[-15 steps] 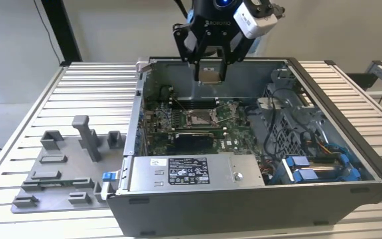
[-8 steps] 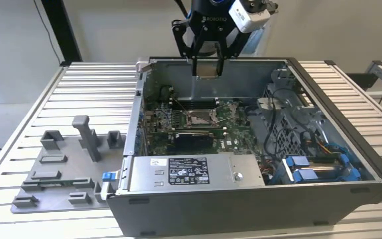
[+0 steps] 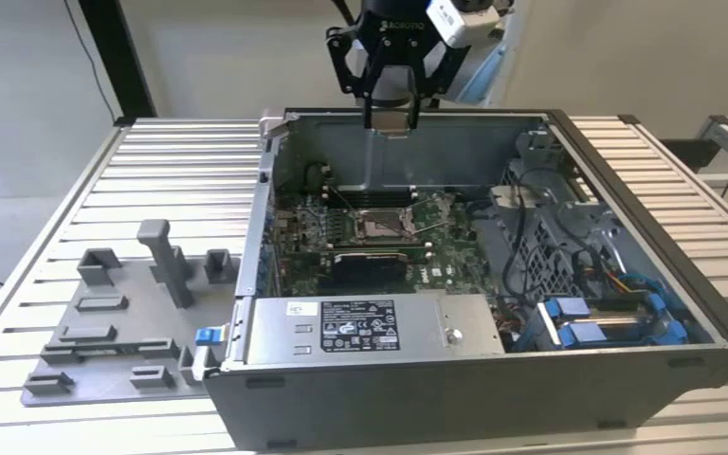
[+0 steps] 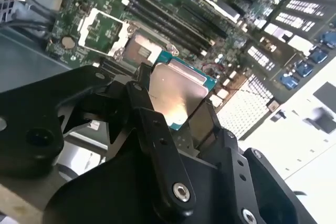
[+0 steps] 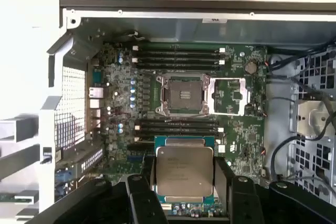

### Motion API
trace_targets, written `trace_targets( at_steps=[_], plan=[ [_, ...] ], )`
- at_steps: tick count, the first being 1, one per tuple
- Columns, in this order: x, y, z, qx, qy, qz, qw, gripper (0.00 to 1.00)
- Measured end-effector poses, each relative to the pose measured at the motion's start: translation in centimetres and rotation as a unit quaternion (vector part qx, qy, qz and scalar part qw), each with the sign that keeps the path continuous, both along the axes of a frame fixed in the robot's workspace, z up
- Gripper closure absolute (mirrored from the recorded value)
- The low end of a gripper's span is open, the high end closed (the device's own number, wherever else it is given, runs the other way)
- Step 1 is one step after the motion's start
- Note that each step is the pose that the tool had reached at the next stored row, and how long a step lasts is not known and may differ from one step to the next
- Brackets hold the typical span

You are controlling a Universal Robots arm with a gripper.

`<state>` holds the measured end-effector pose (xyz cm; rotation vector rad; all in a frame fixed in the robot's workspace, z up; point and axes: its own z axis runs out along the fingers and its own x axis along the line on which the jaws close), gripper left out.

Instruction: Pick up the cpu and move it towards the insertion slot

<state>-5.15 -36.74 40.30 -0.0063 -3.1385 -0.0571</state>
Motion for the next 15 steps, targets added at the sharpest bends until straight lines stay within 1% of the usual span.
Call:
trace_targets(
  at_steps=[1,3,6,7,11,15],
  plan=[
    [0.00,0.39,-0.02,0.0000,0.0000,0.000,1.00000,1.00],
    [0.00,0.96,-0.07,0.0000,0.0000,0.000,1.00000,1.00],
    [0.01,1.50,-0.14,0.0000,0.0000,0.000,1.00000,1.00],
    [0.04,1.60,-0.16,-0.0001,0.0000,0.000,1.00000,1.00],
    [0.38,1.75,-0.22,0.0000,0.0000,0.000,1.00000,1.00],
    [0.49,2.10,-0.29,0.0000,0.0001,-0.004,0.99999,1.00]
  ],
)
